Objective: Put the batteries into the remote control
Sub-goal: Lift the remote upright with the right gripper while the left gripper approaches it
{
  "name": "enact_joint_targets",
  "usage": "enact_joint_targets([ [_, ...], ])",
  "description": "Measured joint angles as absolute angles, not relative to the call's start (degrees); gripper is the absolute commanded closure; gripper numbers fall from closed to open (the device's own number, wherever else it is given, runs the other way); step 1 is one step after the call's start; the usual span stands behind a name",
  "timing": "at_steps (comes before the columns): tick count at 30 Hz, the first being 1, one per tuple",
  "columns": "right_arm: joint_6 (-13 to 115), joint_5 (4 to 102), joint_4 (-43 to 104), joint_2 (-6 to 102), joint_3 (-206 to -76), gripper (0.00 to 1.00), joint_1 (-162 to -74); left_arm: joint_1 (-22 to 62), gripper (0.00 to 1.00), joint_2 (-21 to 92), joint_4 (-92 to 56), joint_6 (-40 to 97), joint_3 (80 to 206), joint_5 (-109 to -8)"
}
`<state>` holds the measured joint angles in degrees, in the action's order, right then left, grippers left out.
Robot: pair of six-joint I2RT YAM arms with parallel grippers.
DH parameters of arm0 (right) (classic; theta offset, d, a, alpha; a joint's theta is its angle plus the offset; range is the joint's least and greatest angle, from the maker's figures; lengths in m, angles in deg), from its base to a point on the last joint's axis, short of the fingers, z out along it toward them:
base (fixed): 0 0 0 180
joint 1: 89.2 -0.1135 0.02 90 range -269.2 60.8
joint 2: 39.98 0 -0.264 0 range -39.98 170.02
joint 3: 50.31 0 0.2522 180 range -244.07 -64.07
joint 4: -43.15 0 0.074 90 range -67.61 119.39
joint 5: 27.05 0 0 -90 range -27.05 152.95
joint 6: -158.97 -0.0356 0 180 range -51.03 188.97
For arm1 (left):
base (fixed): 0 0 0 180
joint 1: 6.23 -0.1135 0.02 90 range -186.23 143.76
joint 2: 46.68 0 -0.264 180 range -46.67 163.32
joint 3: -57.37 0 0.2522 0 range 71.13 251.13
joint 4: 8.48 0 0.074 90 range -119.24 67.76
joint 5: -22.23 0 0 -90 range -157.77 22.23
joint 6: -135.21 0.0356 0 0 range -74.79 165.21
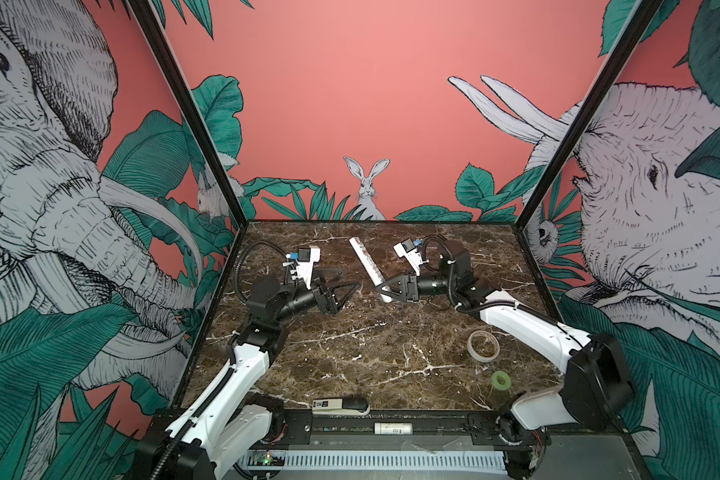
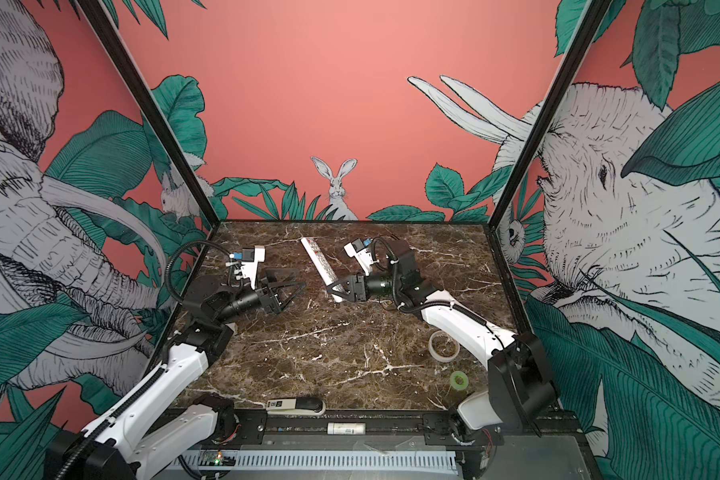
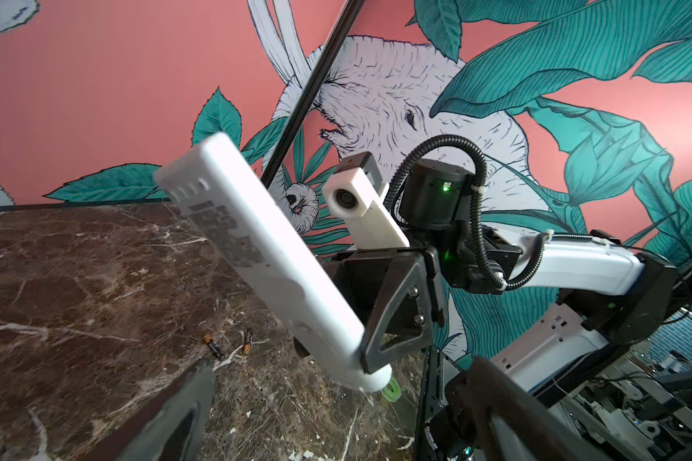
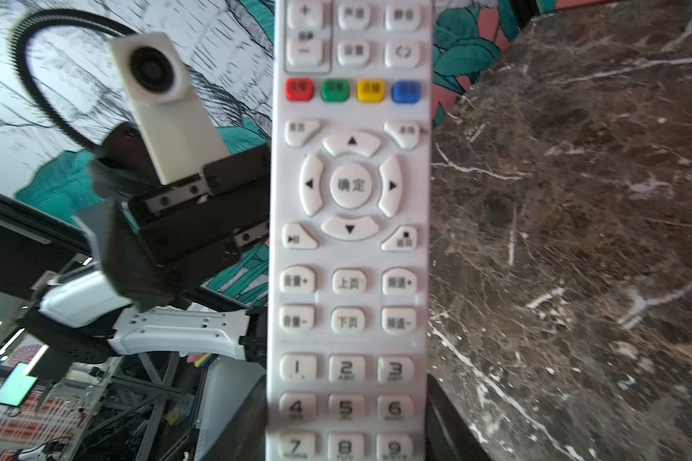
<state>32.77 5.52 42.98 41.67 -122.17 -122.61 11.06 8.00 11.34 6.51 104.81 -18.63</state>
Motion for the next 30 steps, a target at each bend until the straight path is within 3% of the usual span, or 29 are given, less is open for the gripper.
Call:
enact_joint_targets([
  [9,13.3,-0.8,66.5,40.6,-117.3,0.7,-122.5,13.3,0.0,13.9,20.2,2.2,108.0,-16.1],
  [20,9.3,-2.6,72.9,40.6,-116.2,0.72,-123.0,14.6,0.03,19.0,26.2,-2.2,113.7,-15.2],
  [24,11.0,-2.7,71.8,40.6,-115.9,0.72,-123.3,14.8,0.1,21.8,27.0,-4.0,115.6,-15.1],
  [30,14.4,-2.7,68.6,40.5,-114.9,0.72,-123.7,14.9,0.3,24.2,27.9,-6.1,117.3,-15.0],
])
